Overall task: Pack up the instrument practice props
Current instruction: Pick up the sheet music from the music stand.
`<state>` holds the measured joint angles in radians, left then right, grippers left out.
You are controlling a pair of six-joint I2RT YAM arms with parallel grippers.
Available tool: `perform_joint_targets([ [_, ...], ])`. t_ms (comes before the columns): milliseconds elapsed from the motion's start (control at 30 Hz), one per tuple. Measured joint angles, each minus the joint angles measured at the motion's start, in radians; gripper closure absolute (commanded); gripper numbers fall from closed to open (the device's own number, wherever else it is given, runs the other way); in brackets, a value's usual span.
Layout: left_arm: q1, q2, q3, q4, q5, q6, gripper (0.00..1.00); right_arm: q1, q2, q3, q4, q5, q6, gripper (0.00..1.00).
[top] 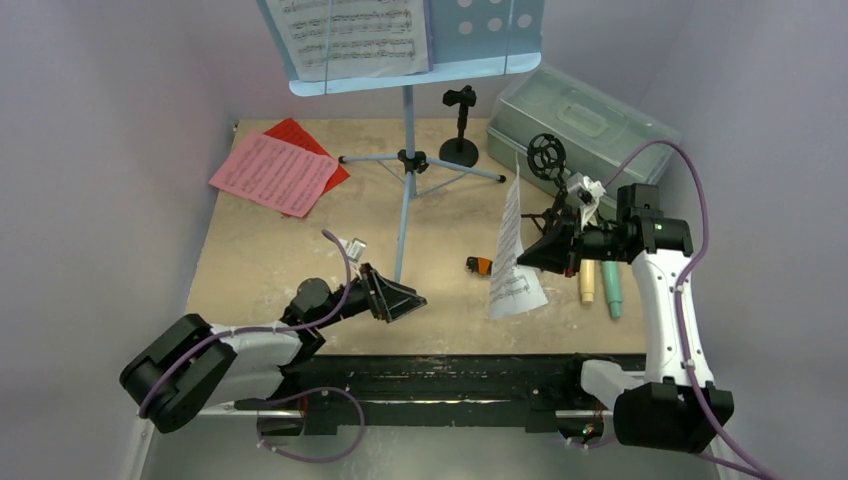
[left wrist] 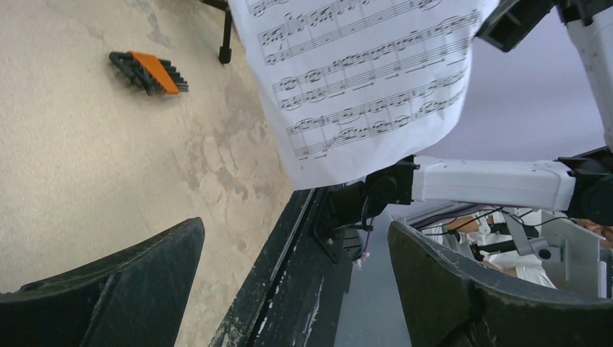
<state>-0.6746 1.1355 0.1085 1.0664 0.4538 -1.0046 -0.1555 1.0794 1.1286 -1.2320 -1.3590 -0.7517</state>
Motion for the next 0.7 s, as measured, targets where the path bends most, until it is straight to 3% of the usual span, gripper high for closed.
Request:
perform_joint_targets([
  [300, -0.074, 0.251, -0.015, 0.306, -0.069, -0.131, 0.01, 0.097, 0.092, 0.113, -0.098, -0.087, -0.086, 1.0],
  [467, -0.088, 0.411, -0.011, 0.359, -0.09, -0.264, 0.0, 0.122, 0.075, 0.116, -0.117, -0.142, -0.105, 1.0],
  [700, -0.121, 0.422, 0.032, 0.371, -0.106, -0.32, 0.0, 0.122, -0.074, -0.037, 0.074, -0.177, 0.08, 1.0],
])
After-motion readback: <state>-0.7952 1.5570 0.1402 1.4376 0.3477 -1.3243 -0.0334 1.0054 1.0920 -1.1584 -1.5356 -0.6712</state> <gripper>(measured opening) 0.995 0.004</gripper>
